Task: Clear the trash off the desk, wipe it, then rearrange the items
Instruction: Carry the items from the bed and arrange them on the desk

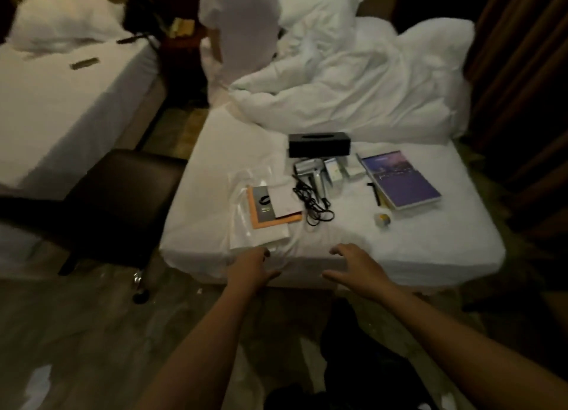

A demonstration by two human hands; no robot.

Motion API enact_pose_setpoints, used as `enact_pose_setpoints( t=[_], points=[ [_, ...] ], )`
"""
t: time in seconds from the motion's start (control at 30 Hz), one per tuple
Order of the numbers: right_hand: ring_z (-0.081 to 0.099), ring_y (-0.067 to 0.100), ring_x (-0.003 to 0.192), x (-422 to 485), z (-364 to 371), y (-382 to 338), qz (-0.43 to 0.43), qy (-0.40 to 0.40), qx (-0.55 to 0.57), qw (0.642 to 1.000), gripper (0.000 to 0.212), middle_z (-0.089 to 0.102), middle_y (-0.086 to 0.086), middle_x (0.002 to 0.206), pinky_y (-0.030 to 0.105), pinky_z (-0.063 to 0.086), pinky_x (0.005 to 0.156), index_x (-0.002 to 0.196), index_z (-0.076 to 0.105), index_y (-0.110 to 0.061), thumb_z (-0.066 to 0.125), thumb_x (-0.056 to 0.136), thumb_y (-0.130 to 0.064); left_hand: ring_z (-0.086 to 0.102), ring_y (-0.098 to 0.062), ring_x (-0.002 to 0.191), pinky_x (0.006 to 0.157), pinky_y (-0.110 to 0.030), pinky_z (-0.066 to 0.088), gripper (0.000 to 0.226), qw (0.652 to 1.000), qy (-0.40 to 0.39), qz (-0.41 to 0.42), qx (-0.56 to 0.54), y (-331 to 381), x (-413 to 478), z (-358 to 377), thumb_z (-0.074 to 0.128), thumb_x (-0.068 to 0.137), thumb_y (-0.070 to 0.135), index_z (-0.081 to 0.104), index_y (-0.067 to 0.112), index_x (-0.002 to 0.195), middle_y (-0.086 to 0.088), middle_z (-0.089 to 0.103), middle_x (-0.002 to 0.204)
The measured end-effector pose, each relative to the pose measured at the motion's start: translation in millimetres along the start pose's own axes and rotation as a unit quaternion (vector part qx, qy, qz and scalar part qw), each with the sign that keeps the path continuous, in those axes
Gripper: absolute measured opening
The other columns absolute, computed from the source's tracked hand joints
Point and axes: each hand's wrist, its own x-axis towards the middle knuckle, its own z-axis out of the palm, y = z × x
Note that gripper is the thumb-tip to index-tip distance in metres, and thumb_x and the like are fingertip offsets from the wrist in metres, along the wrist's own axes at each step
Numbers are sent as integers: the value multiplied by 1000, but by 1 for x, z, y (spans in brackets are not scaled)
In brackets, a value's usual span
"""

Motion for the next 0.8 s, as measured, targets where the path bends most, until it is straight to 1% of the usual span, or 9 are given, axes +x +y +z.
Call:
enact_pose_setpoints(
  t=[0.1,0.2,0.27,0.37,0.47,0.53,0.63,0.7,0.8],
  points=[
    [48,19,120,26,-13,32,56,5,34,998,62,49,2,131,34,44,97,129,50,-20,71,78,-49,53,-21,116,93,-35,45,51,999,-30,31,16,30,45,8,68,84,44,51,19,125,-2,56,127],
    [47,20,119,67,-26,62,73,-5,37,997,59,48,3,132,36,44,97,129,48,-20,70,80,-47,52,-20,115,90,-34,45,50,997,-54,42,25,56,90,16,67,85,45,50,21,125,-2,55,127],
    [46,21,121,112,-39,84,77,-28,33,996,58,46,3,133,36,43,98,129,47,-21,69,81,-45,51,-19,116,88,-33,43,50,997,-66,17,21,74,133,23,66,85,46,49,22,127,0,55,128],
    [45,21,121,136,-48,89,68,-36,20,997,57,46,3,133,35,43,97,129,47,-21,68,82,-46,53,-18,115,85,-32,43,51,998,-68,-9,15,82,152,25,66,84,49,49,24,126,2,57,127],
    [45,21,121,182,-62,111,59,-72,8,996,58,46,3,133,36,43,96,129,46,-21,67,82,-47,54,-17,116,84,-31,42,52,996,-65,-55,-13,97,192,35,67,84,48,50,24,127,4,57,127],
    [46,23,120,205,-68,119,57,-91,1,994,57,47,3,131,38,44,95,129,47,-21,66,83,-48,53,-17,116,82,-30,40,53,995,-73,-69,-27,103,209,38,67,84,47,49,24,128,4,57,127],
    [45,24,119,230,-67,123,58,-107,11,993,56,46,3,131,39,44,94,129,46,-21,66,83,-47,53,-18,117,86,-32,42,54,991,-89,-101,-28,99,227,43,66,85,49,47,24,130,4,55,129],
    [44,24,121,243,-61,124,61,-112,19,992,57,45,3,132,39,43,94,130,45,-21,66,84,-45,54,-19,117,87,-34,44,56,988,-89,-122,-23,91,241,45,65,84,50,47,25,131,3,54,131],
    [40,25,122,260,-49,129,78,-89,22,993,60,41,3,135,37,42,97,135,43,-21,67,84,-41,53,-20,116,85,-35,46,57,988,-78,-133,-28,74,264,48,65,85,48,46,22,132,0,52,132]
  ],
)
